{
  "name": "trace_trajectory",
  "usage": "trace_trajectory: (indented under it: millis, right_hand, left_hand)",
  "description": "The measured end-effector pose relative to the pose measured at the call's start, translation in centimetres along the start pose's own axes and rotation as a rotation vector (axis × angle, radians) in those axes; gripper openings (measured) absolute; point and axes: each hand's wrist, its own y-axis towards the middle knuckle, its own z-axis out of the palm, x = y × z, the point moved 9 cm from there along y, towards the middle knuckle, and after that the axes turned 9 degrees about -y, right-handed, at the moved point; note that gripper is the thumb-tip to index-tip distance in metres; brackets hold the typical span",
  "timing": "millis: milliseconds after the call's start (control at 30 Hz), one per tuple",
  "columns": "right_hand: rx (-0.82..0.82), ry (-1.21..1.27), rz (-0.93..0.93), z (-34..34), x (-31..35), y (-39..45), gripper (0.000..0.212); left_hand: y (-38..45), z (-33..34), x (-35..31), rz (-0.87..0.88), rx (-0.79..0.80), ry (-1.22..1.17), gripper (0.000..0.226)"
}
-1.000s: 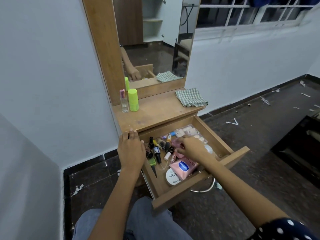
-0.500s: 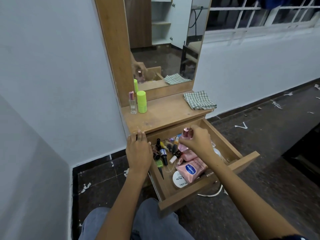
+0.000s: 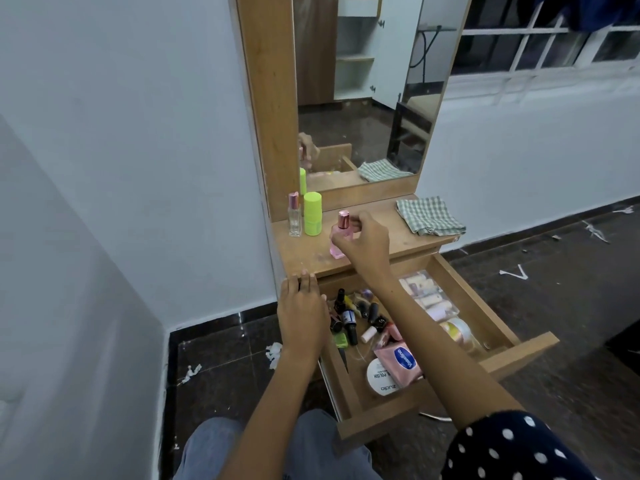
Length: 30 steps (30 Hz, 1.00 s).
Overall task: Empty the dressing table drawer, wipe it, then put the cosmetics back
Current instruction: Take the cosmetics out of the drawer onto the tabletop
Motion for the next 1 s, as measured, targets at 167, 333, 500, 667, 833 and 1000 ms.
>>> trace_trajectory:
  millis: [167,333,500,667,833,1000]
  right_hand:
    - [0.006,-0.063,0.033,1.8,-2.0,-0.7,0.041]
    - [-0.019,-0.065,0.07,3.3,-2.5,-0.2,0.04]
    - [-0.037,-0.039,0.129,5.2,-3.0,2.0,0.039]
    - [-0.045,-0.039,0.169,6.7,-3.8,3.5,0.037]
    - [0.039,-0.078,0.147,7.1,-4.2,4.3,0.044]
    - [0.09,-0.134,0.0,2.9,-3.7,1.2,0.042]
  left_hand:
    - [0.1,0.4,0.0,0.021,-0.038,-0.005,0.045]
    - [0.1,0.3,0.0,0.032,-0.076,-0.01,0.047]
    - [0.1,0.1,0.0,0.042,-0.107,-0.029,0.047]
    - [0.1,0.2,0.1,0.053,-0.103,-0.038,0.049]
    - [0.0,0.3,0.3,0.059,-0.072,-0.052,0.048]
    - [0.0,0.3,0.3,0.065,-0.057,-0.065,0.047]
